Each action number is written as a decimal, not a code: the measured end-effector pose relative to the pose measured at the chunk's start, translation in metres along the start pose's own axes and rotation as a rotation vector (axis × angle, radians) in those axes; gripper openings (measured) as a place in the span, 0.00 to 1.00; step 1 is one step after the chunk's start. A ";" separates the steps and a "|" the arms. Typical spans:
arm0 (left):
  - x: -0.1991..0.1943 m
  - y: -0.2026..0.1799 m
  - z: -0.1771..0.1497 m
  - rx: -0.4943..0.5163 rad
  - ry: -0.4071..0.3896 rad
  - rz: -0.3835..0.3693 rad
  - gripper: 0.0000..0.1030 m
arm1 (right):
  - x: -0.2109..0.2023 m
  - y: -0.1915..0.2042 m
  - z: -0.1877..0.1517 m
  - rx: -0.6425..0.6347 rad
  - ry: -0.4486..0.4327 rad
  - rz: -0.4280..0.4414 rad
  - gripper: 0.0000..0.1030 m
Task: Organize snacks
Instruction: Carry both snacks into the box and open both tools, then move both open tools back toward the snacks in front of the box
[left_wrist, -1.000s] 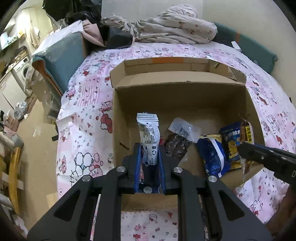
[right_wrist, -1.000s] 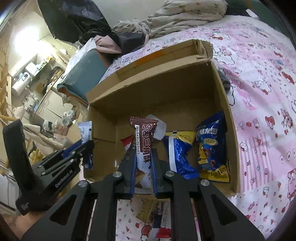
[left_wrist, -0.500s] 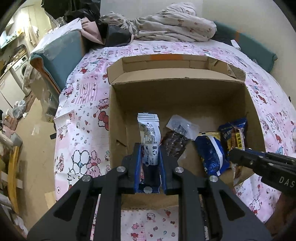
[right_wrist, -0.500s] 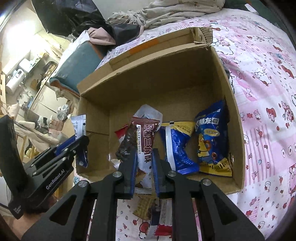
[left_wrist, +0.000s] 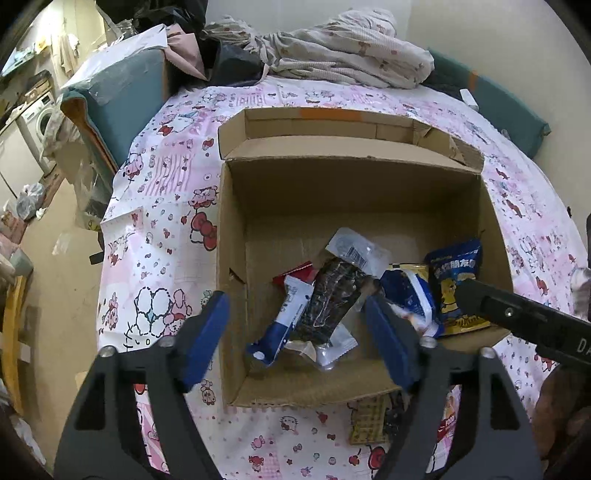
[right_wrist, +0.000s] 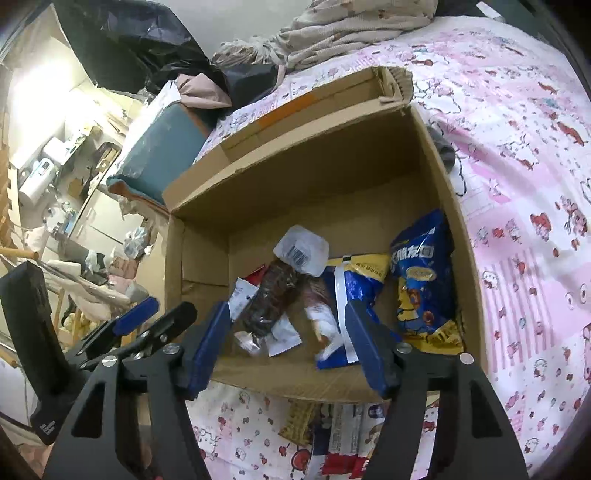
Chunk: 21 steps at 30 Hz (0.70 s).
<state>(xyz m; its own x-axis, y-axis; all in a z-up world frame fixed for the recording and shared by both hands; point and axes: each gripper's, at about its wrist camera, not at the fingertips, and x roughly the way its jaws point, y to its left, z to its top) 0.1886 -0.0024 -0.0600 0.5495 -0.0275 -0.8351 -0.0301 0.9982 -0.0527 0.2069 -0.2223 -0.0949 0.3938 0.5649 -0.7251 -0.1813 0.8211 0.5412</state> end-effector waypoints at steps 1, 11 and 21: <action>-0.001 0.000 0.000 0.001 -0.004 0.001 0.73 | -0.001 0.000 0.000 -0.001 -0.002 0.001 0.66; -0.013 0.001 0.000 0.000 -0.028 0.000 0.73 | -0.011 0.006 0.002 -0.013 -0.030 -0.011 0.66; -0.032 0.004 -0.008 -0.029 -0.043 -0.035 0.73 | -0.033 0.003 -0.006 0.016 -0.062 -0.024 0.66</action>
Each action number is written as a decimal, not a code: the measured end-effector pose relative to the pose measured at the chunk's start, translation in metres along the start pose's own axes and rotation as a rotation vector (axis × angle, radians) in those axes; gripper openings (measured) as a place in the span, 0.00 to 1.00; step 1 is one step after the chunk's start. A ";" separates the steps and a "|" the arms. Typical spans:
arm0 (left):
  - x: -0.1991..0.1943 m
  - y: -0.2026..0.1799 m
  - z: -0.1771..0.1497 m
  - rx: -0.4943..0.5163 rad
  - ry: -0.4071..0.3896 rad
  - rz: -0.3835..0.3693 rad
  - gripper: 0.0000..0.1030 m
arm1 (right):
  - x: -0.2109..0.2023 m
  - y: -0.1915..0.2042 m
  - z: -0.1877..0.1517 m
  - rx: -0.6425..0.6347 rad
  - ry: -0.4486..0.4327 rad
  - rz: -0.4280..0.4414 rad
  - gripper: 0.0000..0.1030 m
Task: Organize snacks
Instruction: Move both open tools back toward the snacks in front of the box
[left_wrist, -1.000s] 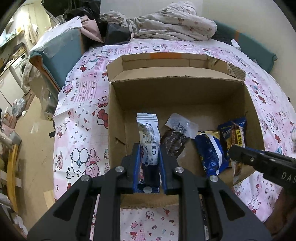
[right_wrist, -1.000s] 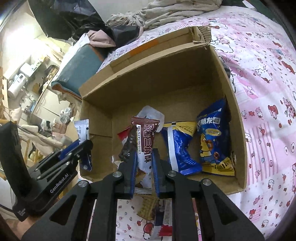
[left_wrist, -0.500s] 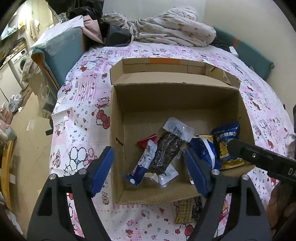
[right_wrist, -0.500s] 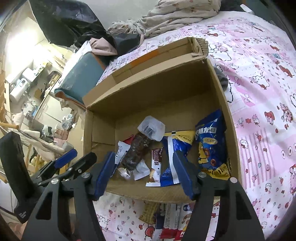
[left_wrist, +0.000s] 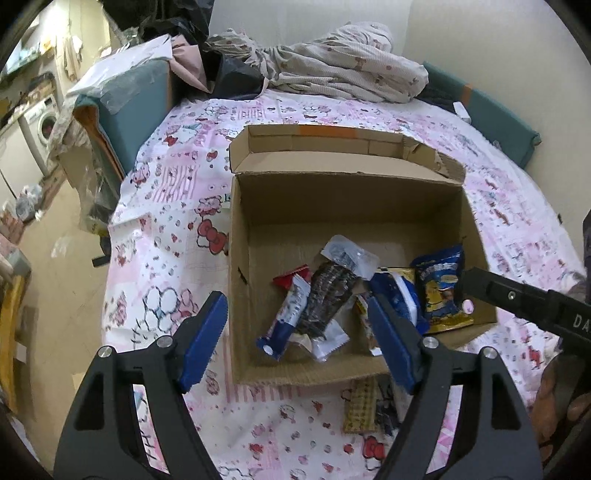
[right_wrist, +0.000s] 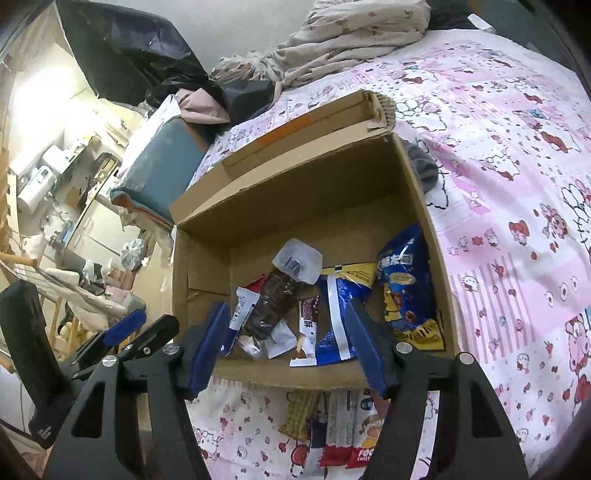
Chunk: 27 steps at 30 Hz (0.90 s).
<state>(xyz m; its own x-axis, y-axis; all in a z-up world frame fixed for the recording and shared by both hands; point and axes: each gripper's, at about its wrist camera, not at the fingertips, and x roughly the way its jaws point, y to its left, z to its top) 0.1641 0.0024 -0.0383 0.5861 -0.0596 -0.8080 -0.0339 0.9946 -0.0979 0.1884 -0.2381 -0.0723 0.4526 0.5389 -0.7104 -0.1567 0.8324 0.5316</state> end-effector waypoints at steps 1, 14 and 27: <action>-0.002 0.001 -0.001 -0.013 0.001 -0.015 0.73 | -0.003 -0.001 -0.002 0.005 -0.002 0.000 0.66; -0.019 0.015 -0.027 -0.094 0.042 -0.014 0.73 | -0.030 -0.016 -0.020 0.062 -0.003 -0.027 0.66; 0.032 -0.005 -0.072 -0.108 0.281 -0.074 0.73 | -0.035 -0.066 -0.057 0.211 0.117 -0.134 0.66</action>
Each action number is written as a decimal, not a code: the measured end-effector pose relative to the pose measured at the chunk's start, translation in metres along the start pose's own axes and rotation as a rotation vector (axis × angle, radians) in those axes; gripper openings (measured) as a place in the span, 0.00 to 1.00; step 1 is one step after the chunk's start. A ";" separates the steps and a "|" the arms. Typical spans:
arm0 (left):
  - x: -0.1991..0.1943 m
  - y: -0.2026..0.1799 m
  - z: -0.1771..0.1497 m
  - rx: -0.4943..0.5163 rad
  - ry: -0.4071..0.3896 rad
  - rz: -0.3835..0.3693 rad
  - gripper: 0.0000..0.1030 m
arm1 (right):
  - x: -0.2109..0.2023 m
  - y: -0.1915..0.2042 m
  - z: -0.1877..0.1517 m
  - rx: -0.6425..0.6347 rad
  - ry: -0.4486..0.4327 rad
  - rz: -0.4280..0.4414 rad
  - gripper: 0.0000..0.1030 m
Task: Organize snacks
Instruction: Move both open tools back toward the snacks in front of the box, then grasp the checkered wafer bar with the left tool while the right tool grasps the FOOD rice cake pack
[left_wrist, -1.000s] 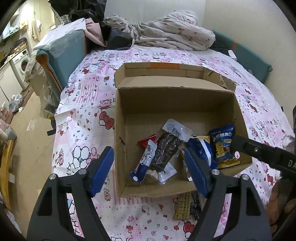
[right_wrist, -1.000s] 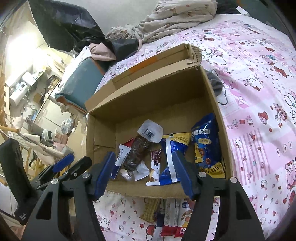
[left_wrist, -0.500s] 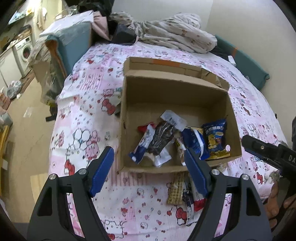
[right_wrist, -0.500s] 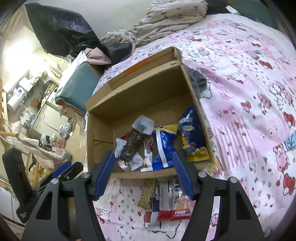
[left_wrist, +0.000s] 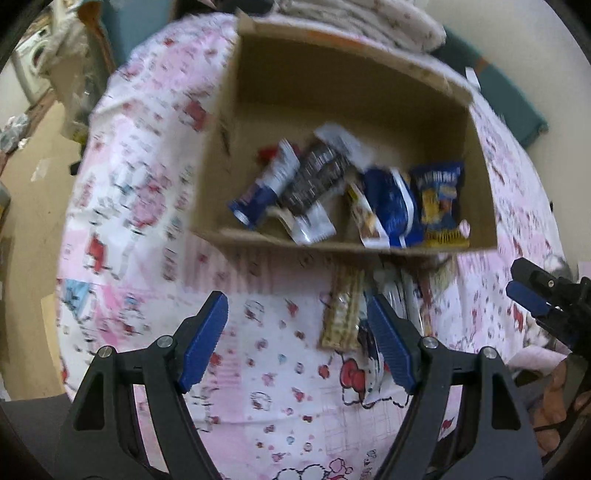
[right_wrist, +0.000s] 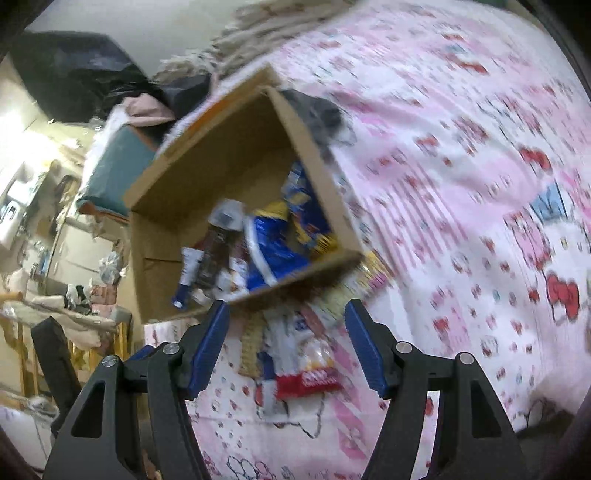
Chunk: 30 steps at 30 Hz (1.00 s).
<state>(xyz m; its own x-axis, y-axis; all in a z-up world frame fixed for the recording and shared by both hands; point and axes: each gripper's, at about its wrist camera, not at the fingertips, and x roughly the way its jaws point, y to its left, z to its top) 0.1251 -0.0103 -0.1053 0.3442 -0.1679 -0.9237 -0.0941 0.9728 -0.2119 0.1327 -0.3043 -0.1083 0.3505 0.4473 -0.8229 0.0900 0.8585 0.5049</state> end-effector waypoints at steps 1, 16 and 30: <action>0.009 -0.005 0.000 0.006 0.023 -0.008 0.72 | 0.001 -0.005 -0.001 0.016 0.013 -0.013 0.66; 0.091 -0.051 0.001 0.134 0.186 -0.015 0.53 | 0.004 -0.032 0.000 0.125 0.039 -0.042 0.66; 0.060 -0.030 -0.015 0.078 0.188 0.031 0.21 | 0.063 -0.008 -0.008 -0.010 0.218 -0.093 0.60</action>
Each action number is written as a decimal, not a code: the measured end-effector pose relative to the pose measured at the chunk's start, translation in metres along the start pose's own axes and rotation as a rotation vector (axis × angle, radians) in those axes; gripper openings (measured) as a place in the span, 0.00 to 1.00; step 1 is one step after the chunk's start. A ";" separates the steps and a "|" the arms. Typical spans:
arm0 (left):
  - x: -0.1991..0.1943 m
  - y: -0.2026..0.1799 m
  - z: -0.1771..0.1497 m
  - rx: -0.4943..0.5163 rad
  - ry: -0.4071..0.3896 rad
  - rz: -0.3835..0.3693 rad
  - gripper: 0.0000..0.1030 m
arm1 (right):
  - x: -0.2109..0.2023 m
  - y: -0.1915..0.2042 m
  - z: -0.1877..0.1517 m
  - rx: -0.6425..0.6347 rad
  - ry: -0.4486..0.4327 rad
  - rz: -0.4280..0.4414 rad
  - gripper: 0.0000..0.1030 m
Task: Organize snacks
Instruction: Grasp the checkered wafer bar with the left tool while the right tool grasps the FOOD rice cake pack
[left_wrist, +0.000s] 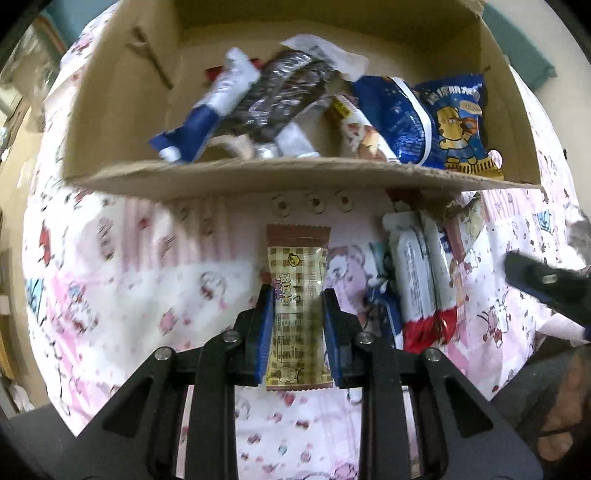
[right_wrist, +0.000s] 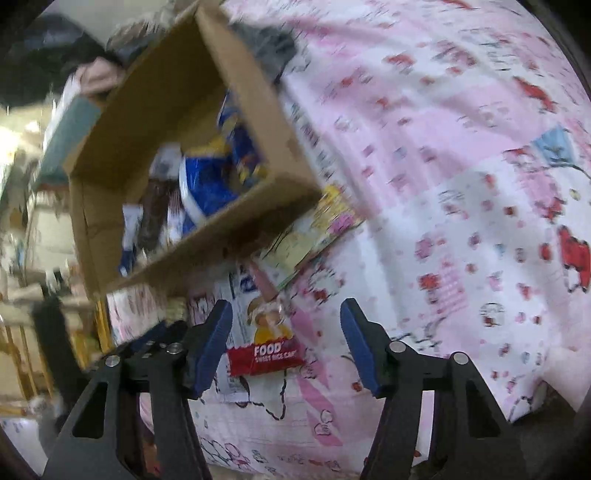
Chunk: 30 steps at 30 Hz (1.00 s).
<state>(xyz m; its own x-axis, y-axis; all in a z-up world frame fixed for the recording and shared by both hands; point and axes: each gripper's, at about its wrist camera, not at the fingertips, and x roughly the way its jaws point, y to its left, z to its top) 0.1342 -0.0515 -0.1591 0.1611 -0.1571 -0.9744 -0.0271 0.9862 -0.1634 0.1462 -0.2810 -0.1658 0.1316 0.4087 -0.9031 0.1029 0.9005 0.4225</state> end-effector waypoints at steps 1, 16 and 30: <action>-0.003 0.002 -0.002 -0.006 -0.003 -0.001 0.21 | 0.007 0.004 0.000 -0.018 0.020 -0.008 0.60; -0.054 0.058 -0.022 -0.109 -0.073 -0.020 0.21 | 0.018 0.032 -0.045 -0.195 0.156 0.009 0.32; -0.071 0.058 -0.046 -0.119 -0.098 0.006 0.21 | -0.020 0.053 -0.086 -0.237 0.101 0.141 0.32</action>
<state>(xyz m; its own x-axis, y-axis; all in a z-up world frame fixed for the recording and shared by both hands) 0.0754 0.0145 -0.1063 0.2559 -0.1398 -0.9565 -0.1444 0.9728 -0.1809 0.0646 -0.2287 -0.1318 0.0283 0.5339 -0.8451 -0.1446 0.8387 0.5250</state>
